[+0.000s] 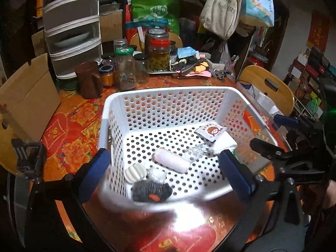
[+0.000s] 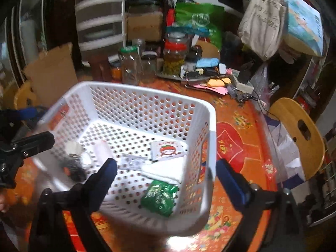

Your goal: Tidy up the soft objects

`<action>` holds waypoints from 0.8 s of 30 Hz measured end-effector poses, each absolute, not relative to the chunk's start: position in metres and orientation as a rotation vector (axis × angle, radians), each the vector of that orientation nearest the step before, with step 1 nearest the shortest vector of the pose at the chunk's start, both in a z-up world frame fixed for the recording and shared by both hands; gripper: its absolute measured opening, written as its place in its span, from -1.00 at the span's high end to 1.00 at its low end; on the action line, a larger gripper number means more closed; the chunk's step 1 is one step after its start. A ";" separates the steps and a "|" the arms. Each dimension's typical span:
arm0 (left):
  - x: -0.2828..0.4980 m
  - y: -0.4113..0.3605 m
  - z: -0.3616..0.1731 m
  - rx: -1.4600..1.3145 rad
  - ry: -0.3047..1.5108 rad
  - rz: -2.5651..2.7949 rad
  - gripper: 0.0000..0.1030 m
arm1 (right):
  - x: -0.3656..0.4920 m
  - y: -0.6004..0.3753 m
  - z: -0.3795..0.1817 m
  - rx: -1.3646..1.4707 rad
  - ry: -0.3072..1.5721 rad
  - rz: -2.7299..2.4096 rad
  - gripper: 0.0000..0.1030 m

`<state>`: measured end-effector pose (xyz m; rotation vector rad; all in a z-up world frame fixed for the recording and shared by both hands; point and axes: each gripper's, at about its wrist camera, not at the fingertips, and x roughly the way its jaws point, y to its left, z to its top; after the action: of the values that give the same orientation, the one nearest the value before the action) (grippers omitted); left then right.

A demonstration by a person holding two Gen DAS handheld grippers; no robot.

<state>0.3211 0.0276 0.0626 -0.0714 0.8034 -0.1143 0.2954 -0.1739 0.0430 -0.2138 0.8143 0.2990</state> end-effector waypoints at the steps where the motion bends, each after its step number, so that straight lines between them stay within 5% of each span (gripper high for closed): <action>1: 0.315 0.029 0.065 -0.074 0.802 -0.117 -1.00 | 0.290 -0.177 0.046 -0.201 0.807 0.304 -0.93; 24: 0.028 0.018 0.095 -0.056 0.613 -0.090 -1.00 | 0.032 -0.202 0.087 -0.090 0.509 0.195 -0.94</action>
<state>0.0282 0.0177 0.0948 -0.0557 0.6133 -0.0897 0.0315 -0.2025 0.0867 -0.0903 0.5092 0.1947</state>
